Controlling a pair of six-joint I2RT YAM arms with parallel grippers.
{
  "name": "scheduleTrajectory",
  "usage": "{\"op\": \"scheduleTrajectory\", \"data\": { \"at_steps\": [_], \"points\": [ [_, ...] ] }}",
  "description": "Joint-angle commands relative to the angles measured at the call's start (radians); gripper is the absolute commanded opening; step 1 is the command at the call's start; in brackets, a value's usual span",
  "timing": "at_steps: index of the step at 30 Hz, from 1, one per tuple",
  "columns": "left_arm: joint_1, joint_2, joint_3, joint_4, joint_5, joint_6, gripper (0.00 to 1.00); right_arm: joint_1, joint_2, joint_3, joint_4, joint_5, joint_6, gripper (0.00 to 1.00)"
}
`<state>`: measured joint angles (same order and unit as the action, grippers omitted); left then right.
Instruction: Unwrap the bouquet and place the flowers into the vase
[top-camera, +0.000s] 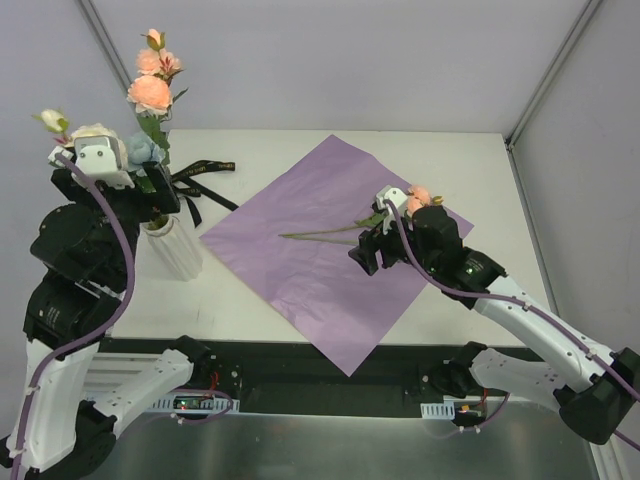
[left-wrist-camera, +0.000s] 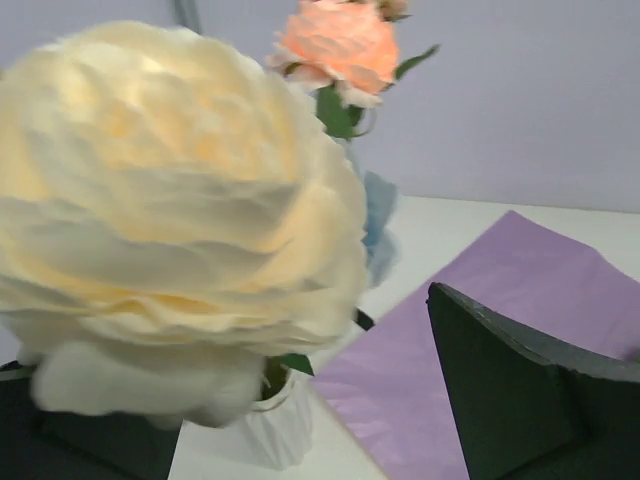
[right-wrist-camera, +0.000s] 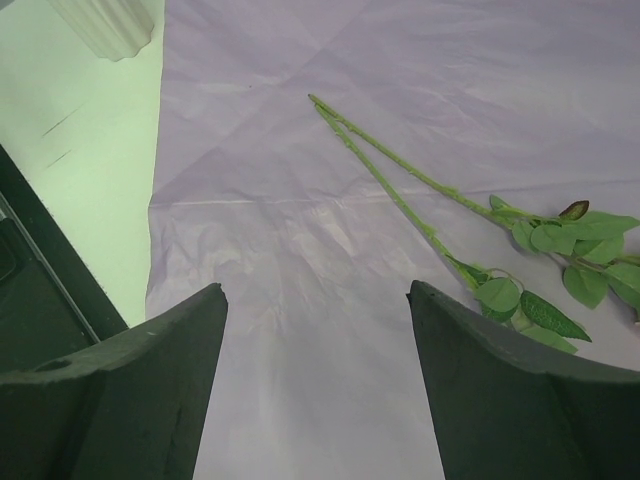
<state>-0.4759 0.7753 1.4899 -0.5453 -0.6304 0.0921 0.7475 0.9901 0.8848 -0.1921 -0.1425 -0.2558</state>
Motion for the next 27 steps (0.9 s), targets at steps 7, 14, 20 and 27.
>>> {"op": "scheduleTrajectory", "data": {
  "at_steps": [7,14,20,27],
  "points": [
    [0.008,0.001,0.056,0.126,1.146,0.008,0.86,-0.007,0.091,0.060,0.017,0.101,0.211,0.77],
    [0.002,0.264,0.118,0.162,1.747,-0.175,0.87,-0.075,0.287,0.131,-0.121,0.379,0.767,0.68],
    [0.002,0.456,0.061,0.142,1.665,-0.230,0.83,-0.146,0.432,0.109,-0.053,0.235,0.999,0.61],
    [-0.084,0.688,0.052,-0.017,1.178,-0.094,0.72,-0.178,0.525,0.043,0.009,0.170,1.317,0.46]
  ]
}}
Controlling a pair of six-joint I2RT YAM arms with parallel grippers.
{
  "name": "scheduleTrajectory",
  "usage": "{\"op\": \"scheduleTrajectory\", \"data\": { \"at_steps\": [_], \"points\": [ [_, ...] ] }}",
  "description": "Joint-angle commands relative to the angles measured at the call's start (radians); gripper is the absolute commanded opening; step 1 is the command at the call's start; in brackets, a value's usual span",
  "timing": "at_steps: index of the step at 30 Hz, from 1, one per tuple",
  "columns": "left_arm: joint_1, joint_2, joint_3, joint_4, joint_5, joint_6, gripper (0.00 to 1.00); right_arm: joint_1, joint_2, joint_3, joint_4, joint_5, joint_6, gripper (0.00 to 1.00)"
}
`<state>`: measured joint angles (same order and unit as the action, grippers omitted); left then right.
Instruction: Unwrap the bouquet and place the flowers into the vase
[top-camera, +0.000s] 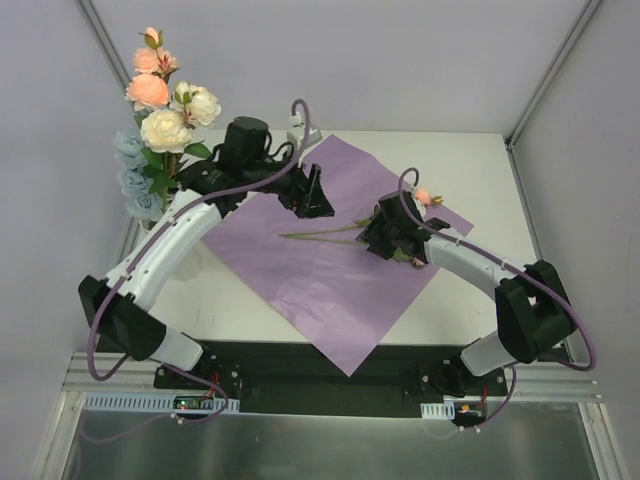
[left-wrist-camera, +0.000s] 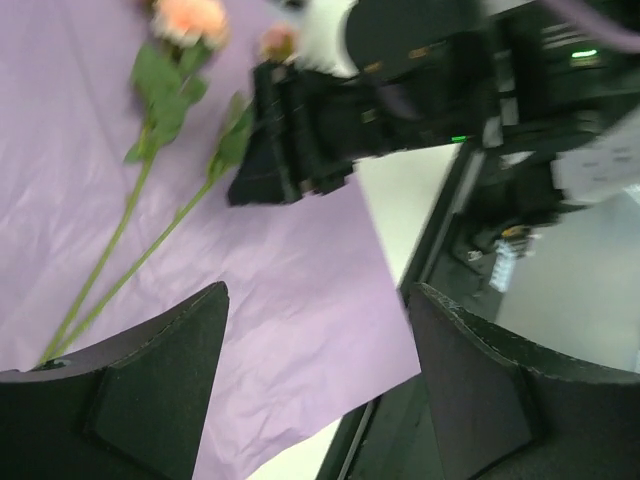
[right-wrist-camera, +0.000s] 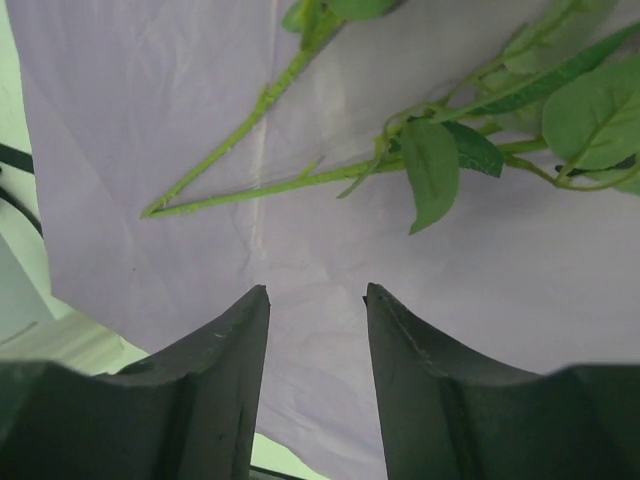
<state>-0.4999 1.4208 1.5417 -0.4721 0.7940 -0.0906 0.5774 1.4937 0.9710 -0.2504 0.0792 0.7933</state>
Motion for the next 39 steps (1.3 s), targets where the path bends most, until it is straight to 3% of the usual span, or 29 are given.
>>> {"op": "scheduleTrajectory", "data": {
  "at_steps": [1,4,14,19,27,39],
  "points": [
    [-0.068,0.056,-0.006,-0.094,-0.307,0.113,0.72,-0.010,0.028,-0.089,0.091,-0.065,0.305,0.45],
    [-0.072,0.098,-0.023,-0.094,-0.329,0.132,0.70,-0.014,0.072,-0.136,0.201,-0.073,0.403,0.43],
    [-0.089,0.089,-0.115,-0.062,-0.309,0.129,0.68,-0.024,0.235,-0.112,0.350,0.016,0.478,0.42],
    [-0.109,0.063,-0.155,-0.051,-0.351,0.146,0.68,-0.024,0.287,-0.095,0.416,-0.010,0.495,0.42],
    [-0.112,0.033,-0.163,-0.045,-0.361,0.141,0.68,-0.014,0.244,-0.103,0.370,0.074,0.468,0.45],
    [-0.117,0.029,-0.170,-0.040,-0.360,0.134,0.68,-0.033,0.315,0.004,0.255,0.160,0.532,0.43]
  ]
}}
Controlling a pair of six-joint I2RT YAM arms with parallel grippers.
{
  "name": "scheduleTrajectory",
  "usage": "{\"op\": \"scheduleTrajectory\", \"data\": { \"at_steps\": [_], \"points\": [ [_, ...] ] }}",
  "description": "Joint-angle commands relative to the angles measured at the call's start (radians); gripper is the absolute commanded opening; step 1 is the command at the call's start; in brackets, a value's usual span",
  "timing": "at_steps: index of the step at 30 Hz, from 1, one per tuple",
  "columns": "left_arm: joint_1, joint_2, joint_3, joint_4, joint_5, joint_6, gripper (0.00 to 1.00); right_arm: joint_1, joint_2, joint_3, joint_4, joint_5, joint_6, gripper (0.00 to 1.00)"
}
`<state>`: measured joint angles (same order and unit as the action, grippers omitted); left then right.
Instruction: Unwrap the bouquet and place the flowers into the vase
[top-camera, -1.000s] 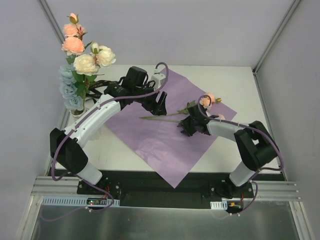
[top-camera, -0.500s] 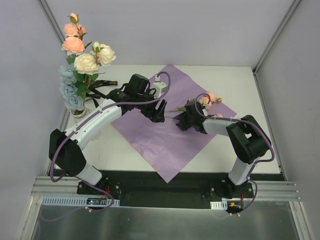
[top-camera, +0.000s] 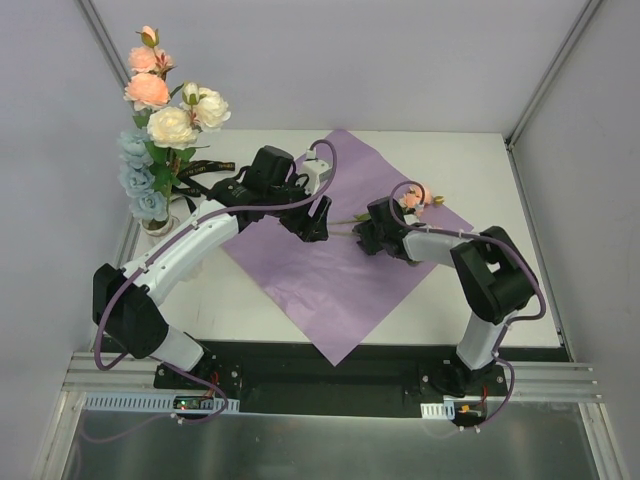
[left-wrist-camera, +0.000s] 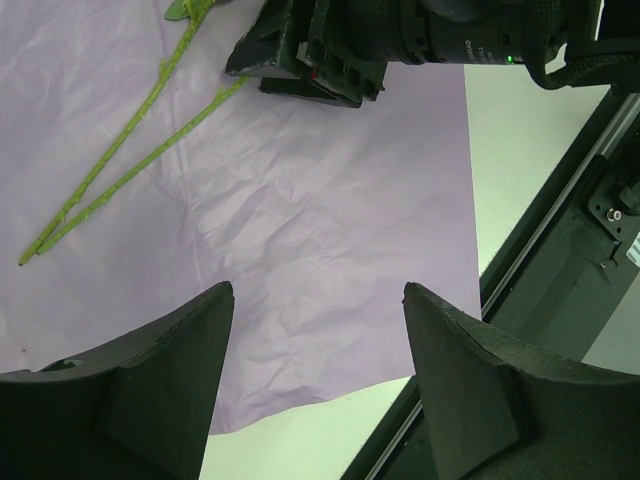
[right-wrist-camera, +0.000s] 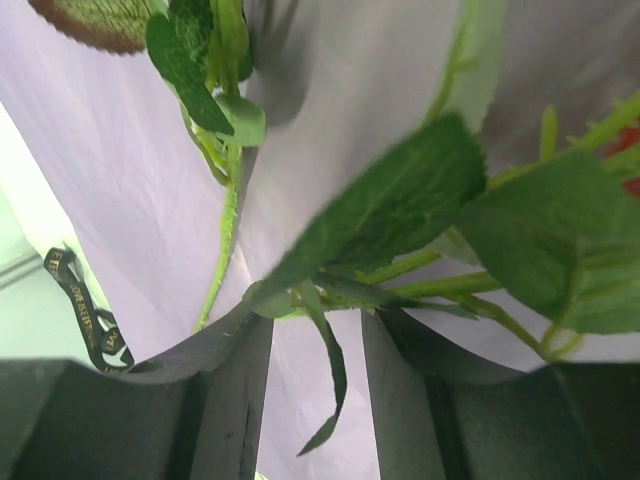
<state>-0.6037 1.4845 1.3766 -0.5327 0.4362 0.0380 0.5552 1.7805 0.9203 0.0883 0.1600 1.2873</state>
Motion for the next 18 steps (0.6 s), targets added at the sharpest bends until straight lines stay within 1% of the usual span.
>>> {"op": "scheduleTrajectory", "data": {
  "at_steps": [1,3,5,10,11,13,14,17,18],
  "points": [
    [-0.014,-0.039,-0.005,0.020,-0.002,0.005,0.68,-0.011,0.031,0.066,-0.114,0.088,0.041,0.43],
    [-0.015,-0.043,-0.005,0.022,-0.002,0.005,0.68,-0.012,0.037,0.087,-0.154,0.116,0.056,0.39],
    [-0.015,-0.044,-0.007,0.020,-0.001,0.003,0.68,-0.011,0.042,0.107,-0.185,0.131,0.064,0.38],
    [-0.018,-0.046,-0.007,0.023,0.004,0.002,0.68,-0.012,0.042,0.106,-0.205,0.136,0.087,0.21],
    [-0.018,-0.046,-0.005,0.022,0.007,0.000,0.68,-0.015,0.040,0.101,-0.205,0.135,0.092,0.14],
    [-0.018,-0.046,-0.005,0.022,0.006,0.000,0.68,-0.018,0.028,0.091,-0.202,0.131,0.089,0.07],
    [-0.019,-0.047,-0.007,0.022,0.004,0.000,0.68,-0.018,0.017,0.088,-0.203,0.136,0.084,0.02],
    [-0.019,-0.047,-0.008,0.022,0.001,0.000,0.68,-0.015,-0.041,0.057,-0.202,0.156,0.060,0.01],
    [-0.019,-0.047,-0.008,0.022,-0.001,0.003,0.68,-0.015,-0.082,0.043,-0.202,0.174,0.057,0.01]
  ]
}}
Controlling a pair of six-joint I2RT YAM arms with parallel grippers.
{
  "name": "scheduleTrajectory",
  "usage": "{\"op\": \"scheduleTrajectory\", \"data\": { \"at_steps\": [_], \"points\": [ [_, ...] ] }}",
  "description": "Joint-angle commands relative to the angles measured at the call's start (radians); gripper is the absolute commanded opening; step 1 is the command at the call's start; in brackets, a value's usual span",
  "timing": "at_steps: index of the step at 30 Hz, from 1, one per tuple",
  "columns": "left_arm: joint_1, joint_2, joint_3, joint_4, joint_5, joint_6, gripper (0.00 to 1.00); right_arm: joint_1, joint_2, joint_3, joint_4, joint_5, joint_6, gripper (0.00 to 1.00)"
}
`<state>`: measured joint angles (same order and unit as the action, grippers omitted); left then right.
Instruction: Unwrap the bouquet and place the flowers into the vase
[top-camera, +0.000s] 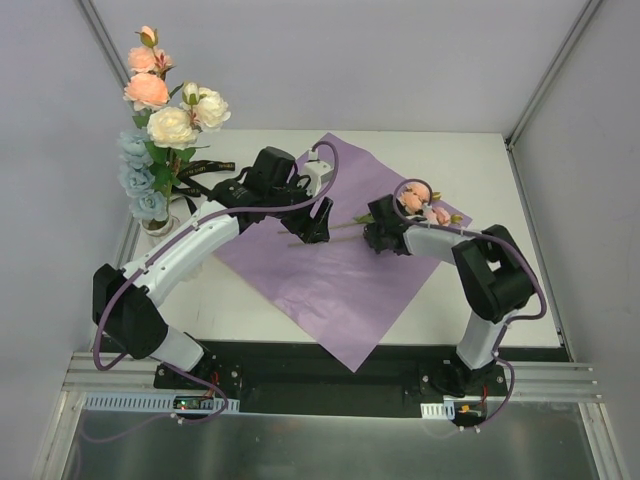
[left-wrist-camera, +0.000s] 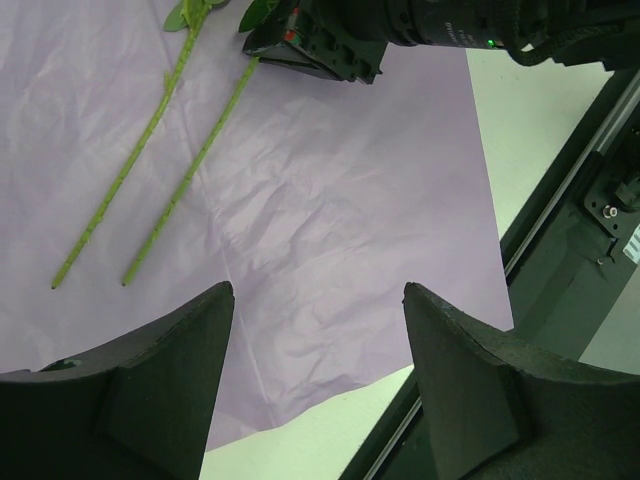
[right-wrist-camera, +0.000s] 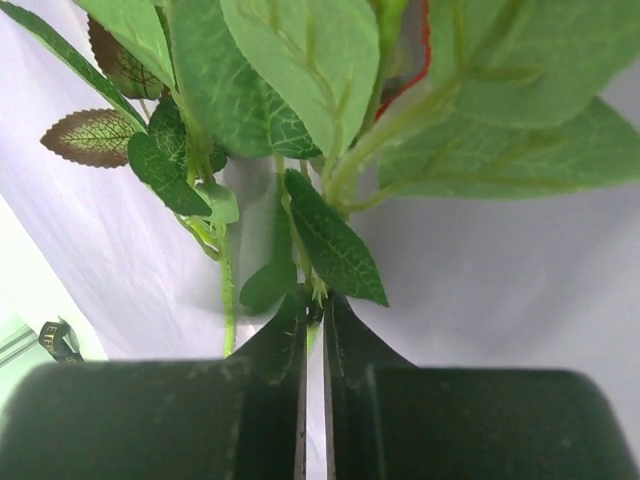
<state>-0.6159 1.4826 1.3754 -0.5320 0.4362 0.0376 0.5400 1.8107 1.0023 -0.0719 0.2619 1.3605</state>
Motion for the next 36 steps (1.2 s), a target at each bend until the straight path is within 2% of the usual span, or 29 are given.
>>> {"op": "scheduleTrajectory", "data": {
  "at_steps": [1,8,11,12,14,15,17,18,19,20,22,23,26,30,36],
  "points": [
    [-0.007,-0.047,-0.009,0.021,-0.004,0.002,0.68,0.000,-0.135,-0.051,-0.042,0.080,-0.024,0.01],
    [-0.010,-0.053,-0.009,0.021,-0.005,0.002,0.68,0.005,-0.367,-0.133,-0.057,0.148,-0.154,0.01],
    [-0.008,-0.056,-0.004,0.021,0.010,0.001,0.68,0.015,-0.418,-0.085,-0.060,0.183,-0.438,0.01],
    [-0.008,-0.056,-0.003,0.021,0.025,-0.002,0.69,0.021,-0.431,-0.077,-0.039,0.210,-0.613,0.01],
    [-0.007,-0.065,0.001,0.021,0.045,-0.004,0.69,0.029,-0.447,-0.089,0.022,0.192,-0.780,0.01],
    [-0.008,-0.068,0.001,0.024,0.070,-0.004,0.69,0.029,-0.470,-0.102,0.123,0.101,-0.964,0.01],
    [-0.008,-0.079,-0.001,0.030,0.102,-0.005,0.70,0.028,-0.502,-0.154,0.213,-0.017,-1.119,0.01],
    [-0.007,-0.085,-0.004,0.039,0.119,-0.010,0.70,0.028,-0.536,-0.171,0.292,-0.167,-1.179,0.01],
    [-0.008,-0.090,-0.007,0.055,0.169,-0.011,0.69,0.026,-0.551,-0.185,0.317,-0.252,-1.286,0.01],
    [-0.008,-0.091,-0.012,0.064,0.194,-0.015,0.69,0.026,-0.562,-0.185,0.326,-0.449,-1.328,0.01],
    [-0.005,-0.102,-0.019,0.104,0.274,-0.030,0.69,0.025,-0.570,-0.171,0.327,-0.635,-1.411,0.01],
    [-0.004,-0.107,-0.035,0.119,0.307,-0.034,0.69,0.026,-0.568,-0.160,0.322,-0.755,-1.416,0.01],
    [0.002,-0.142,-0.071,0.206,0.366,-0.080,0.68,0.038,-0.564,-0.159,0.348,-0.852,-1.394,0.01],
    [0.016,-0.211,-0.148,0.352,0.394,-0.168,0.69,0.103,-0.564,-0.146,0.373,-0.902,-1.393,0.01],
    [0.021,-0.225,-0.179,0.394,0.322,-0.202,0.66,0.155,-0.588,-0.131,0.383,-0.874,-1.400,0.01]
  ]
}}
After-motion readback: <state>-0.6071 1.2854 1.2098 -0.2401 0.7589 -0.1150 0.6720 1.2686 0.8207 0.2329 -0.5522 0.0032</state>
